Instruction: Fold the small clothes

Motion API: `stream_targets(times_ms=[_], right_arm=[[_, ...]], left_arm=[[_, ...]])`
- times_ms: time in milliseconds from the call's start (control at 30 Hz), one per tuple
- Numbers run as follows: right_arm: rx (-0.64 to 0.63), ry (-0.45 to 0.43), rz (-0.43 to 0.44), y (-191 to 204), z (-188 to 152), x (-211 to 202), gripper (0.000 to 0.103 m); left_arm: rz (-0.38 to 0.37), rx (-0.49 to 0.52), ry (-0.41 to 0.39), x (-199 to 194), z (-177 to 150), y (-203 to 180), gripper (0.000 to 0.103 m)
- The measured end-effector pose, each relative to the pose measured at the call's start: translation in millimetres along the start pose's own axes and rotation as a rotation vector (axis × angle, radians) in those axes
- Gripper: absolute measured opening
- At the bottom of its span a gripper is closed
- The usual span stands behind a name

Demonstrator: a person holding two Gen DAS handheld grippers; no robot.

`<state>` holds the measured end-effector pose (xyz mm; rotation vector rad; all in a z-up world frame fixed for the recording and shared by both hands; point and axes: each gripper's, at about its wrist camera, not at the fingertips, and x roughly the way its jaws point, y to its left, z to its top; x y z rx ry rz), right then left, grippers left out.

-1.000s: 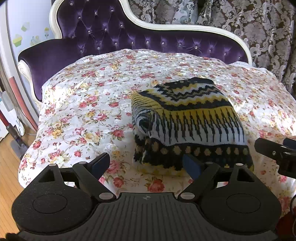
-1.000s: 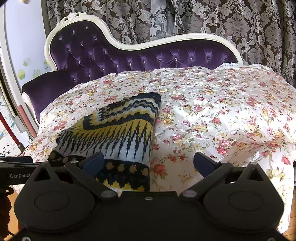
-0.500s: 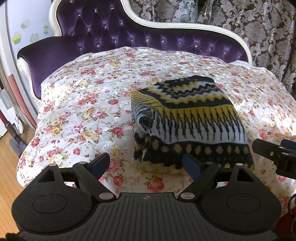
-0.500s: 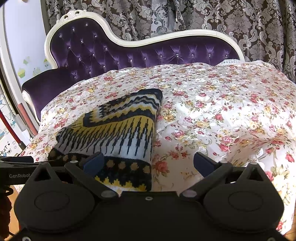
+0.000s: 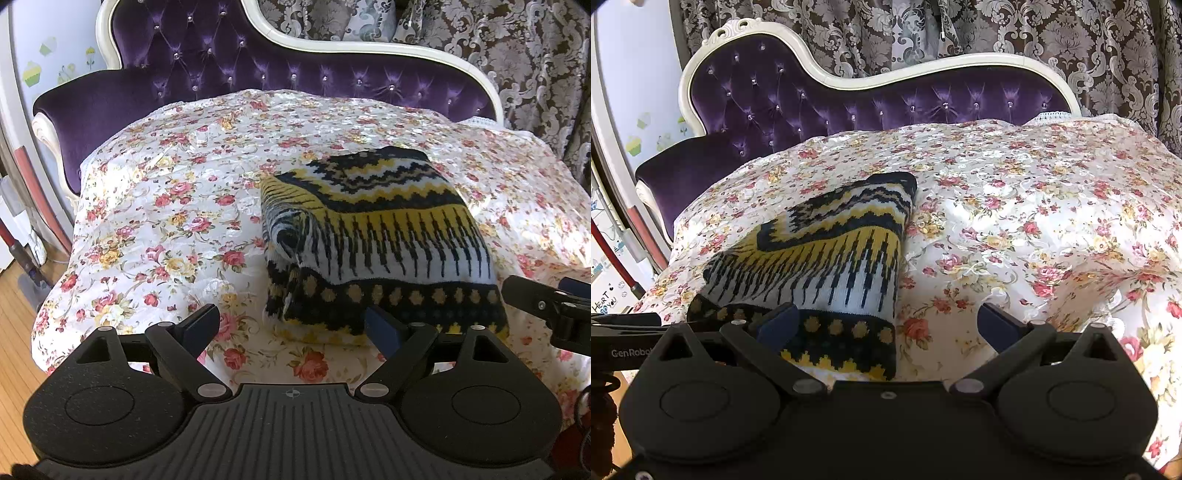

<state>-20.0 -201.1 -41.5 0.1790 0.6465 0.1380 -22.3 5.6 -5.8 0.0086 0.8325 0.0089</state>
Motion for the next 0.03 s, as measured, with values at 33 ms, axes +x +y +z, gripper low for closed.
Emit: stream_targets(times_ms=[33], right_arm=[[0.0, 0.001, 0.001, -0.4, 0.2, 0.3, 0.103]], left_arm=[[0.0, -0.002, 0.002, 0.3, 0.0, 0.3, 0.085]])
